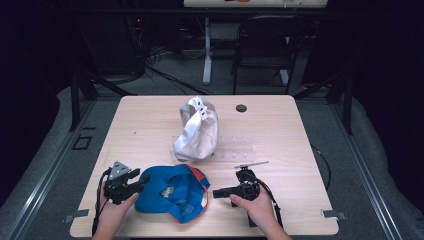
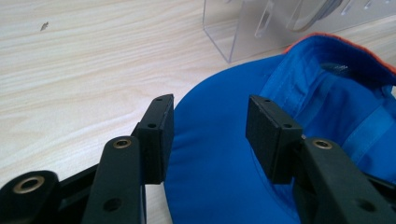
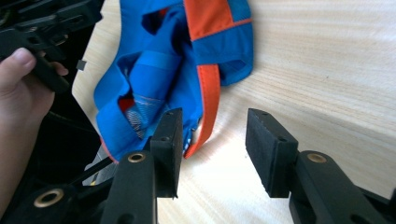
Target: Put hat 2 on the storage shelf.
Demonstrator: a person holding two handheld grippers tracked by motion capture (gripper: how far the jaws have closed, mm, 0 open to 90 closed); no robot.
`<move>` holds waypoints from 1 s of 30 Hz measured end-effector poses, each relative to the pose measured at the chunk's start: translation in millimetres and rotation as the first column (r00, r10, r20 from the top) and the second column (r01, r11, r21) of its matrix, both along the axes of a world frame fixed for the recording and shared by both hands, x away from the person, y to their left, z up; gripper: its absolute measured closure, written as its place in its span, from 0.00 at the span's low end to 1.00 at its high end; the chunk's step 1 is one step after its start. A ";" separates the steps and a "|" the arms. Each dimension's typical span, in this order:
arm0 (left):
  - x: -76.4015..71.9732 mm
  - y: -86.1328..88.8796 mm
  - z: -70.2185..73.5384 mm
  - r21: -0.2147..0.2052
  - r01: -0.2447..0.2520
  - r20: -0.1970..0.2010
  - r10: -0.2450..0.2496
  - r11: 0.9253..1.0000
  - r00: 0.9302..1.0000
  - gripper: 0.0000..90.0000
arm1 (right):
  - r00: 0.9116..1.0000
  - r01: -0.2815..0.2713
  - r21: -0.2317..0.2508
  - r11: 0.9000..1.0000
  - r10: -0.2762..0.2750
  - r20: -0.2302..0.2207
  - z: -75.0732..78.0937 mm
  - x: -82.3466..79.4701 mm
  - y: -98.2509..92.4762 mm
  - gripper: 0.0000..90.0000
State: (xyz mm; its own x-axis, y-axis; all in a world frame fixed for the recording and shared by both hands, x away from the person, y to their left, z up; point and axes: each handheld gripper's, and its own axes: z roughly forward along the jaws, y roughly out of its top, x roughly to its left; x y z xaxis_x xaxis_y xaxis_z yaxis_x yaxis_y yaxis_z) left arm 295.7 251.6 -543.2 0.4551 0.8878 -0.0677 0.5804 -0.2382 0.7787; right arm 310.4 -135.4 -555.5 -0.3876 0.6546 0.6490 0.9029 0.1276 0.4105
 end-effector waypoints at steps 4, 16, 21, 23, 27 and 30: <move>-4.3 3.3 -1.9 0.010 -0.012 0.001 0.012 1.000 1.000 0.59 | 0.999 -0.019 -0.014 1.000 0.018 -0.031 -12.9 1.8 6.6 0.63; -15.7 13.3 -3.2 0.013 -0.047 0.003 0.047 0.999 0.999 0.58 | 0.998 -0.048 0.040 0.998 0.050 -0.042 -22.8 12.0 25.2 0.61; -18.7 17.0 -3.2 0.012 -0.060 0.004 0.060 0.998 0.998 0.58 | 0.996 -0.059 0.070 0.996 0.064 -0.067 -25.1 17.2 29.8 0.61; -19.8 18.0 -2.7 0.014 -0.062 -0.001 0.062 0.998 0.998 0.58 | 0.994 -0.065 0.082 0.995 0.072 -0.081 -27.2 18.1 32.2 0.61; -21.1 19.2 -2.4 0.015 -0.067 0.000 0.067 0.998 0.998 0.59 | 0.991 -0.080 0.103 0.992 0.090 -0.099 -28.4 17.3 34.7 0.63; -20.9 19.6 -2.7 0.009 -0.068 0.002 0.068 0.998 0.998 0.58 | 0.987 -0.095 0.135 0.986 0.111 -0.117 -26.5 16.8 33.7 0.64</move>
